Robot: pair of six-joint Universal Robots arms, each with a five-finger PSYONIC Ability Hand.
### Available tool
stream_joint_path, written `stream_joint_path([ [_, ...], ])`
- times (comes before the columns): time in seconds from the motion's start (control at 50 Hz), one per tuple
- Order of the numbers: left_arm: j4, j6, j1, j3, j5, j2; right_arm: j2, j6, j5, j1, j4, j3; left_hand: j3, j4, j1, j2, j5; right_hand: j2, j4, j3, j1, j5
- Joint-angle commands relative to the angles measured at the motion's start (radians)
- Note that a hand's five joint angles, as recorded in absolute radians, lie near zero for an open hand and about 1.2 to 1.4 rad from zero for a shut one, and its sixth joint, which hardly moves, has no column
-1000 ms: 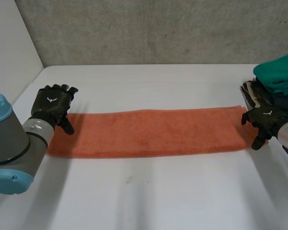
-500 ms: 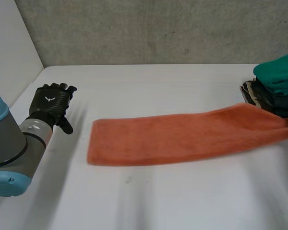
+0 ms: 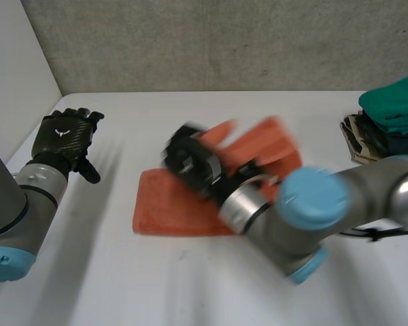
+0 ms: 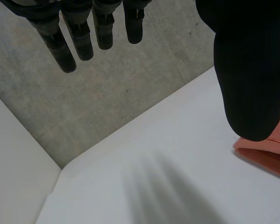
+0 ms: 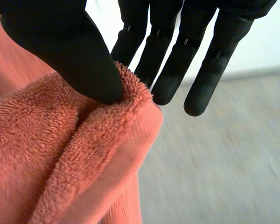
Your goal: Fold the laundry.
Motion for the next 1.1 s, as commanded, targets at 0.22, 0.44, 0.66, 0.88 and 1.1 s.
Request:
stream_joint_path([
  [0.22, 0.002, 0.000, -0.013, 0.019, 0.002, 0.001, 0.089, 0.119, 0.151, 0.127, 0.095, -0.044, -0.041, -0.029, -0.014, -0.034, -0.050, -1.006, -1.026, -1.019, -0.949, -1.010],
  [0.44, 0.048, -0.003, -0.209, 0.063, 0.048, -0.030, -0.136, 0.682, 0.253, -0.080, 0.219, 0.136, -0.041, -0.029, -0.014, -0.034, -0.050, -1.006, -1.026, -1.019, -0.949, -1.010],
  [0.66, 0.048, 0.006, -0.354, 0.273, 0.093, -0.318, -0.155, 0.707, 0.280, -0.171, 0.282, 0.232, -0.023, -0.011, 0.005, -0.015, -0.032, -0.919, -0.940, -0.933, -0.863, -0.924],
  [0.88, -0.018, 0.006, -0.339, 0.499, 0.019, -0.528, -0.112, 0.629, 0.285, -0.168, 0.270, 0.226, 0.094, 0.106, 0.122, 0.102, 0.086, -0.576, -0.596, -0.590, -0.519, -0.580],
  [1.1, -0.034, 0.059, -0.217, 0.486, -0.282, -0.524, -0.078, 0.469, 0.354, -0.174, 0.269, 0.228, 0.136, 0.148, 0.163, 0.143, 0.127, -0.133, -0.153, -0.147, -0.076, -0.137],
])
